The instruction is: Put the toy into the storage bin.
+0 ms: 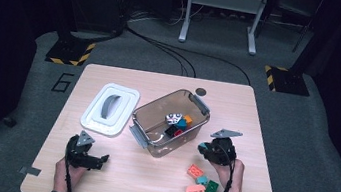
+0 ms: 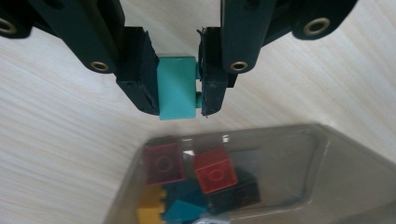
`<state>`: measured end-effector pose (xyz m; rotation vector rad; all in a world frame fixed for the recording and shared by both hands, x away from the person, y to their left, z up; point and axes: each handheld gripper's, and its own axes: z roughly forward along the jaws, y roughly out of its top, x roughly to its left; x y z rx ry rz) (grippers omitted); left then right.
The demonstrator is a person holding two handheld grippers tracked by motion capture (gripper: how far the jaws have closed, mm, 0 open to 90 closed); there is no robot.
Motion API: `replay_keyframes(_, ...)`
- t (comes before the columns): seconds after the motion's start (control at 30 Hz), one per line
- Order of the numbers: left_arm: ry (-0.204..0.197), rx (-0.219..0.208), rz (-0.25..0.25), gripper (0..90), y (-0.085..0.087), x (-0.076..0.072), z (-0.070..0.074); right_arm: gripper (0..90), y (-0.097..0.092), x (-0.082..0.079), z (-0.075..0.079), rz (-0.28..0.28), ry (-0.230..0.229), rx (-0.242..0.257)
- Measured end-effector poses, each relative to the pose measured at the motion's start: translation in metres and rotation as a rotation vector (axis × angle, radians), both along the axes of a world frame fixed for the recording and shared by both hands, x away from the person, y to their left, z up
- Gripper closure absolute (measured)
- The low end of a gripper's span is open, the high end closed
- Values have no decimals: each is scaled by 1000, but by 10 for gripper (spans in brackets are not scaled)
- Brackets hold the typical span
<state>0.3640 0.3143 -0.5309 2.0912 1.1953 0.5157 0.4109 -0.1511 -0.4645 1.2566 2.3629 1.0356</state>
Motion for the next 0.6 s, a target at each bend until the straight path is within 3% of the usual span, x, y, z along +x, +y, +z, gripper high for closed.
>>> replay_keyframes(0.03, -5, -1, 3, 8, 0, 0, 0, 687, -2, 2, 0, -6, -20, -1)
replay_keyframes(0.27, -4, 0, 3, 8, 0, 0, 0, 688, -13, 12, 5, -61, -13, 3)
replay_keyframes(0.6, 0, 0, 0, 8, 0, 0, 0, 688, -27, 30, 25, -124, -62, 4)
